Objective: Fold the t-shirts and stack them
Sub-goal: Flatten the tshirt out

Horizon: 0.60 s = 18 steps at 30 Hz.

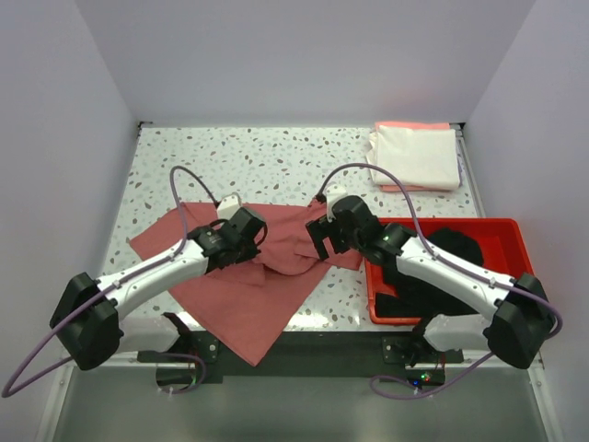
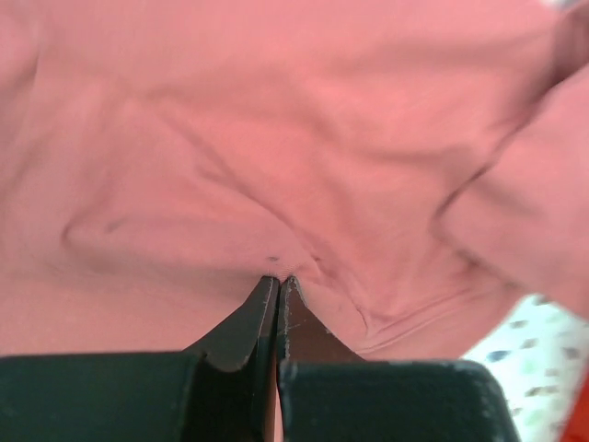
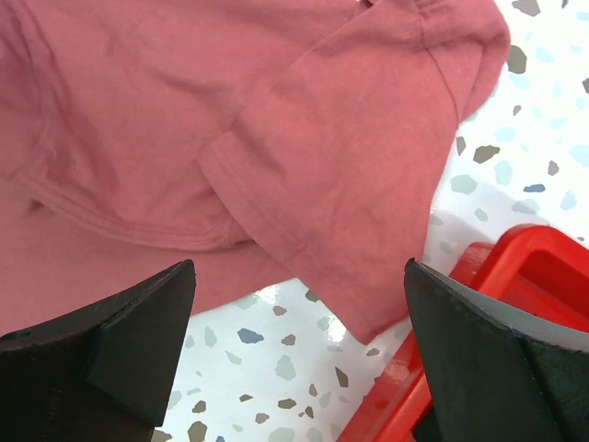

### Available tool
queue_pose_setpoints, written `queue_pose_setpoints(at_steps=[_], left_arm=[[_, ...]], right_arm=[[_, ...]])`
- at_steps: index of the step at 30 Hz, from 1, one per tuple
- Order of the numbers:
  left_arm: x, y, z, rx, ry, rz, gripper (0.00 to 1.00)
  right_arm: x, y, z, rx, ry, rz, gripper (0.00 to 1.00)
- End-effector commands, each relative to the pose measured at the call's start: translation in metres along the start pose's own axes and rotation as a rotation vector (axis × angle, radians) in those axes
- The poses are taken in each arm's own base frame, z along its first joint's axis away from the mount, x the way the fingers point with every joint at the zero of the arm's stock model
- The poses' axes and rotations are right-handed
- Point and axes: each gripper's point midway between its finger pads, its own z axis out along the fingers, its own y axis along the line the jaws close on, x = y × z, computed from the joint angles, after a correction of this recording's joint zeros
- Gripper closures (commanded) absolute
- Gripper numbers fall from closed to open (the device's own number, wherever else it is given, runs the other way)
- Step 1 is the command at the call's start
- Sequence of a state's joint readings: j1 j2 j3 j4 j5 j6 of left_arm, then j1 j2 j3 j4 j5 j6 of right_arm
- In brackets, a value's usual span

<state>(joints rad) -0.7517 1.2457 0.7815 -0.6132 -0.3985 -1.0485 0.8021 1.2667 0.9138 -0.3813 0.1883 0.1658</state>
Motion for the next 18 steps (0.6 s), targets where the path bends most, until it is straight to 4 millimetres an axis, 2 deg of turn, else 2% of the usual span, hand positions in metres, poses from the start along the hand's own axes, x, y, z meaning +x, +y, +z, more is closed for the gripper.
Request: queue_pose_setpoints(at_steps=[1,2,4,5,6,7,8,9,10,12,13,14,15,16,17,18], left_arm=[[-0.066,-0.031,-0.014,0.043,-0.18,-0.008,1.0],[-0.083,-0.041,-0.015,0.041,-0.202,0.0,1.0],[-0.112,-0.043,-0.011,0.036,-0.235,-0.025,1.0],[-0.135,-0.058,-0.01,0.065,-0.273,-0.016,1.0],[-0.155,-0.056,-0.006,0.063,-0.297,-0.034,1.0],[-0.182,-0.07,-0.013,0.091,-0.348,-0.049,1.0],[-0.195,-0.076,-0.001,0.078,-0.366,-0.02,1.0],[-0.212,-0.081,0.004,0.082,-0.387,-0.016,1.0],[-0.235,-0.099,0.012,0.101,-0.413,0.002,1.0],[-0.265,-0.115,0.026,0.136,-0.428,0.01,1.0],[-0.301,-0.133,0.013,0.177,-0.497,-0.015,1.0],[-0.307,-0.138,0.049,0.146,-0.486,0.016,1.0],[-0.33,-0.133,0.061,0.119,-0.519,0.007,1.0],[-0.359,-0.144,0.085,0.099,-0.553,0.009,1.0],[-0.38,-0.139,0.097,0.086,-0.567,0.002,1.0],[-0.389,-0.15,0.109,0.141,-0.547,0.017,1.0]], right_arm=[[-0.008,-0.014,-0.008,0.073,-0.056,0.041,0.01],[-0.009,-0.016,-0.009,0.084,-0.063,0.048,0.01],[-0.012,-0.022,-0.011,0.118,-0.083,0.062,0.01],[-0.011,-0.024,-0.011,0.128,-0.087,0.064,0.01],[-0.014,-0.028,-0.013,0.149,-0.107,0.072,0.01],[-0.014,-0.03,-0.012,0.155,-0.113,0.073,0.01],[-0.013,-0.03,-0.012,0.158,-0.118,0.075,0.01],[-0.015,-0.032,-0.013,0.162,-0.128,0.08,0.01],[-0.015,-0.033,-0.012,0.161,-0.129,0.083,0.01],[-0.012,-0.035,-0.009,0.167,-0.126,0.089,0.01],[-0.011,-0.035,-0.008,0.165,-0.124,0.093,0.01],[-0.007,-0.036,-0.005,0.168,-0.114,0.095,0.01],[-0.007,-0.039,-0.003,0.174,-0.115,0.104,0.01],[-0.005,-0.037,0.0,0.167,-0.104,0.11,0.01],[-0.004,-0.037,0.002,0.163,-0.099,0.118,0.01],[-0.005,-0.037,0.005,0.156,-0.099,0.127,0.01]])
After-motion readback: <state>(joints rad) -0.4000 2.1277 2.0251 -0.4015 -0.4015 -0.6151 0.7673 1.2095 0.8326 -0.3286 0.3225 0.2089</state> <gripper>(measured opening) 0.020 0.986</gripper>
